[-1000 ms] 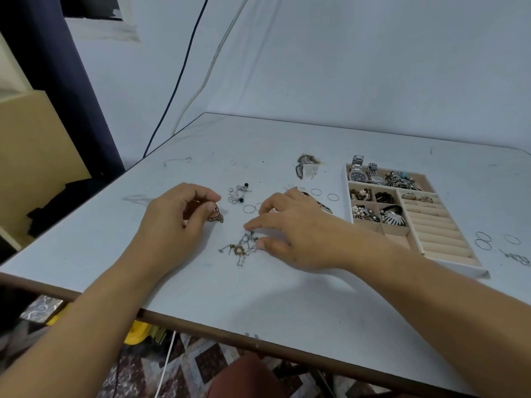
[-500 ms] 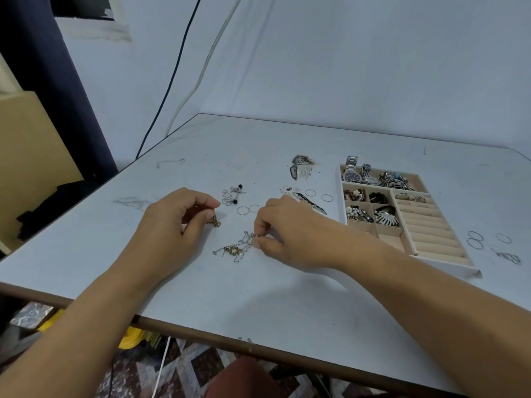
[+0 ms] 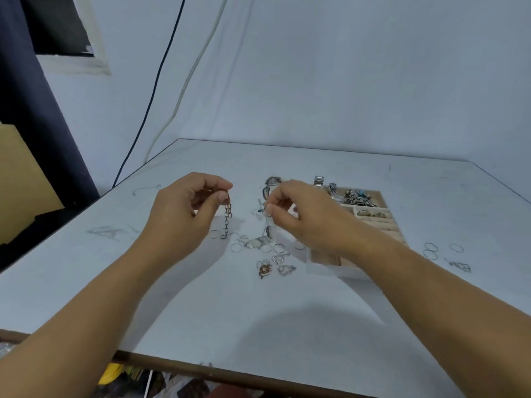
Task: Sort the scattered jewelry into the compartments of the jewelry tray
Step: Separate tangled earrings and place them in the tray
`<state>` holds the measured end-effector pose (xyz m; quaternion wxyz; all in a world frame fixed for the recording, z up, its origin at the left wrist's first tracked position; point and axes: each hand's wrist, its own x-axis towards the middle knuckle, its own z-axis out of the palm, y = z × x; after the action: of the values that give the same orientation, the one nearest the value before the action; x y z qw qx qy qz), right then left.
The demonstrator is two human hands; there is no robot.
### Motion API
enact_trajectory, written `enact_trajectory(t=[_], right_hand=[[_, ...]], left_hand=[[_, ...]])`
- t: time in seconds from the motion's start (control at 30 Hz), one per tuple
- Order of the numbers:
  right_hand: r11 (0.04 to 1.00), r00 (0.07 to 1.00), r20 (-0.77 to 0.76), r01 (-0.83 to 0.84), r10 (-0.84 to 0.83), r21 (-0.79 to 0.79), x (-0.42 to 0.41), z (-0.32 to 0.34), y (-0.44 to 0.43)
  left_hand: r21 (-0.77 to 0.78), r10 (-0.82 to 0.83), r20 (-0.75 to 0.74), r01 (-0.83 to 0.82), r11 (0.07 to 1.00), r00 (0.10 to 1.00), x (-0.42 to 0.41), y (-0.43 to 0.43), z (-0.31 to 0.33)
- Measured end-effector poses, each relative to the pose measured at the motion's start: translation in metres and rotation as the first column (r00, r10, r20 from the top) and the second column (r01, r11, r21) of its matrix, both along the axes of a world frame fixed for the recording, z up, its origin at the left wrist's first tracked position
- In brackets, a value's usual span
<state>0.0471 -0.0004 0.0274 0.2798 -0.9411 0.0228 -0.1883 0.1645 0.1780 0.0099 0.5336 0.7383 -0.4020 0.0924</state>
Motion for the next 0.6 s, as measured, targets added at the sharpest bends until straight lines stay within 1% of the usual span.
enact_trajectory(t=[0.07,0.17,0.3,0.4,0.5,0.6], right_hand=[[0.999,0.999,0.042,0.018,-0.019,0.030,-0.005,0.006,-0.010],[0.997,0.998,0.055,0.039,-0.043,0.070,-0.014,0.015,-0.024],[0.977,0.993,0.086,0.065,-0.084,0.203,-0.024,0.019,-0.043],[0.966,0.993,0.076,0.063,-0.085,0.252,-0.029,0.019,-0.052],[0.965,0.995,0.067,0.058,-0.078,0.255,-0.031,0.017,-0.055],[0.973,0.993,0.066,0.078,-0.095,0.216,-0.034,0.017,-0.057]], left_hand=[[-0.012,-0.018,0.017,0.018,1.000,1.000,-0.006,-0.011,0.007],[-0.011,-0.035,0.028,0.036,0.999,0.999,-0.012,-0.026,0.014],[-0.027,-0.062,0.016,0.062,0.998,0.998,-0.021,-0.045,0.017],[-0.044,-0.051,0.030,0.053,0.998,0.998,-0.028,-0.056,0.019],[-0.052,-0.049,0.024,0.051,0.997,0.998,-0.033,-0.062,0.019],[-0.041,-0.076,0.025,0.077,0.996,0.997,-0.037,-0.065,0.019]])
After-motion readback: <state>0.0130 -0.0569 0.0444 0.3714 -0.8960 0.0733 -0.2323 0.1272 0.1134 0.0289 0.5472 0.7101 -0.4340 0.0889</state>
